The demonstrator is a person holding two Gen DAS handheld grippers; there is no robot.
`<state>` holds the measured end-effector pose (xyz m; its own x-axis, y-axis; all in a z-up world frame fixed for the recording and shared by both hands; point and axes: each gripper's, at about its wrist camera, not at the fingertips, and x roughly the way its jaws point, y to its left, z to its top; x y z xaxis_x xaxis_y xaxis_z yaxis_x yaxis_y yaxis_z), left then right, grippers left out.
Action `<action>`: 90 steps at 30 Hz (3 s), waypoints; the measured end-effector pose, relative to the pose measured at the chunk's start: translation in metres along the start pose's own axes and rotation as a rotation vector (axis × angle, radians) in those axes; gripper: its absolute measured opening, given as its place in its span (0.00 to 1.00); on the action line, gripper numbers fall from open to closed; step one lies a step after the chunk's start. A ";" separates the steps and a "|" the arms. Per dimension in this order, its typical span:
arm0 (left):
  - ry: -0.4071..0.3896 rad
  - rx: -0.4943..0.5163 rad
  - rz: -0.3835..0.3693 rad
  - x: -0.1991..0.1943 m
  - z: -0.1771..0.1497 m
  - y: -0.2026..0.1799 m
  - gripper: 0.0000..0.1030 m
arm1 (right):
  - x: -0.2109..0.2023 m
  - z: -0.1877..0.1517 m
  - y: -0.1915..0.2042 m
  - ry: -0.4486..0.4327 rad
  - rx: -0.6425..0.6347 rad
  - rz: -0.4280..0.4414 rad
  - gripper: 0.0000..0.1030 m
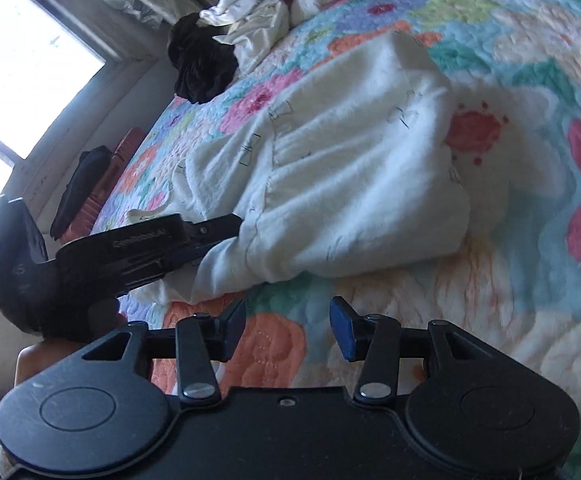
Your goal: Fold clothes
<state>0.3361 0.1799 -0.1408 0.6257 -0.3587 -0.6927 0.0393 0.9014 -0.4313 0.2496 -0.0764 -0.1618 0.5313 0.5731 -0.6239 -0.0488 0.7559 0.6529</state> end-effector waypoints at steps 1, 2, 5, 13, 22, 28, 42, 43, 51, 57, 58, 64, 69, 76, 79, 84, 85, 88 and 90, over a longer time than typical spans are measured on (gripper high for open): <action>0.001 -0.024 -0.017 -0.001 0.000 0.004 0.33 | 0.001 -0.001 -0.010 -0.026 0.070 0.018 0.52; 0.004 -0.052 -0.038 -0.001 0.001 0.010 0.33 | 0.003 -0.003 -0.020 -0.068 0.144 0.039 0.55; 0.013 -0.150 -0.101 -0.001 0.005 0.027 0.33 | 0.009 -0.004 -0.040 -0.188 0.291 0.088 0.56; 0.005 -0.227 -0.123 0.003 0.006 0.039 0.29 | 0.027 0.021 -0.018 -0.303 0.177 -0.022 0.25; 0.025 -0.264 -0.124 0.004 0.006 0.043 0.29 | 0.001 0.032 0.071 -0.398 -0.411 -0.094 0.17; 0.047 -0.360 -0.180 0.006 0.007 0.058 0.29 | 0.012 0.022 0.115 -0.352 -0.721 -0.107 0.17; -0.143 -0.426 -0.174 -0.070 0.033 0.114 0.36 | 0.057 -0.023 0.176 -0.119 -1.117 -0.312 0.16; -0.160 -0.443 -0.185 -0.080 0.032 0.122 0.38 | 0.063 -0.026 0.178 -0.094 -1.122 -0.301 0.16; -0.162 -0.322 -0.192 -0.104 0.034 0.119 0.49 | 0.089 -0.041 0.179 -0.060 -1.067 -0.273 0.18; -0.097 -0.139 -0.219 -0.089 0.030 0.082 0.65 | 0.074 -0.032 0.177 -0.160 -0.936 -0.166 0.23; -0.096 -0.126 -0.225 -0.087 0.029 0.079 0.69 | 0.071 -0.028 0.175 -0.179 -0.884 -0.133 0.23; -0.079 -0.188 -0.078 -0.068 0.028 0.089 0.51 | 0.066 -0.032 0.173 -0.145 -0.923 -0.070 0.31; -0.058 -0.127 -0.001 -0.066 0.027 0.094 0.37 | 0.034 -0.020 0.168 -0.171 -0.844 -0.002 0.35; -0.037 -0.084 0.042 -0.078 0.025 0.088 0.40 | 0.055 0.033 0.145 -0.194 -0.699 -0.069 0.35; -0.091 -0.042 0.023 -0.097 0.027 0.084 0.40 | 0.079 0.038 0.137 -0.135 -0.657 -0.074 0.38; -0.163 -0.031 -0.026 -0.107 0.031 0.079 0.40 | 0.095 0.027 0.139 -0.101 -0.700 -0.103 0.41; -0.162 -0.033 -0.038 -0.105 0.032 0.078 0.40 | 0.096 0.026 0.139 -0.098 -0.705 -0.102 0.41; -0.171 -0.029 -0.056 -0.102 0.032 0.074 0.40 | 0.097 0.027 0.139 -0.088 -0.709 -0.097 0.42; -0.145 -0.012 -0.023 -0.096 0.031 0.071 0.40 | 0.096 0.026 0.141 -0.080 -0.735 -0.100 0.42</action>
<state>0.3031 0.2858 -0.0869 0.7304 -0.3400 -0.5923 0.0463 0.8900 -0.4537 0.3157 0.0765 -0.1182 0.6216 0.4867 -0.6138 -0.5347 0.8363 0.1216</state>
